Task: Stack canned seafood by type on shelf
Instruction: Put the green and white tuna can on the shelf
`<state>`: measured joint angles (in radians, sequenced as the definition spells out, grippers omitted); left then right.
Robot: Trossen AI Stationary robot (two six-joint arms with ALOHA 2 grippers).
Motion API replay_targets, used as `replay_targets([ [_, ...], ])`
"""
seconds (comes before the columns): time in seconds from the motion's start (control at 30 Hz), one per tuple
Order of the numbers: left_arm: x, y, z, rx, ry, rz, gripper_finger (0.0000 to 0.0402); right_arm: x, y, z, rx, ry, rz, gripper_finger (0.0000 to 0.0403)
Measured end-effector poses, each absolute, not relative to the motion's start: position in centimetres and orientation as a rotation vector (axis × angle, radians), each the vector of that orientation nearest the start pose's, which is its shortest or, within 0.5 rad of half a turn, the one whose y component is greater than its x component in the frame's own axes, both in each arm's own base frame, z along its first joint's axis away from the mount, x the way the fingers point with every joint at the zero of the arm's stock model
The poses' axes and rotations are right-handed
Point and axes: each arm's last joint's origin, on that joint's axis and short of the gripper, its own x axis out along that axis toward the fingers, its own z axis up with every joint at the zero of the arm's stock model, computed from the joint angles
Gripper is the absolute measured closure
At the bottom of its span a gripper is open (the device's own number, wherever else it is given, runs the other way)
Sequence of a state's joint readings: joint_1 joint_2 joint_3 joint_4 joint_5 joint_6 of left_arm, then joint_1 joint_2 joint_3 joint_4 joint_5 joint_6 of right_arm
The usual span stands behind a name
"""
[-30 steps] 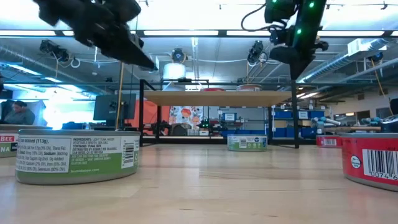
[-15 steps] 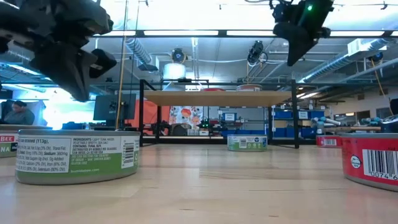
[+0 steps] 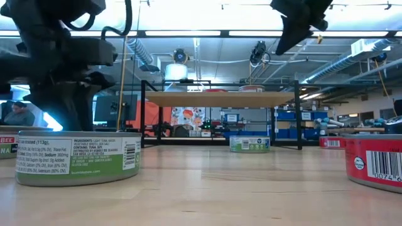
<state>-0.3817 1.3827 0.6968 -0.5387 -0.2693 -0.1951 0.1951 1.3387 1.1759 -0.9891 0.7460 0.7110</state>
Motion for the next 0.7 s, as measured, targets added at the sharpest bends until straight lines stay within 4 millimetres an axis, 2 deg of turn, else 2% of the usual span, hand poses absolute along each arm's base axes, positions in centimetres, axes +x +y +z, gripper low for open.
replay_targets([
  [0.23,22.0,-8.0,16.2,0.211,1.145,0.015,0.0305,27.3,4.6,28.1,0.069,0.768,-0.735,0.0395],
  [0.47,22.0,-8.1,15.9,0.2,1.131,0.025,0.0374,29.9,5.5,26.0,0.039,0.796,-0.651,0.0381],
  [0.53,22.0,-8.2,15.9,0.199,1.129,0.015,0.0393,30.4,5.6,25.4,0.013,0.814,-0.639,0.0382],
  [0.7,22.3,-8.6,16.2,0.201,1.117,-0.027,0.0398,30.8,5.8,24.9,-0.013,0.823,-0.621,0.0394],
])
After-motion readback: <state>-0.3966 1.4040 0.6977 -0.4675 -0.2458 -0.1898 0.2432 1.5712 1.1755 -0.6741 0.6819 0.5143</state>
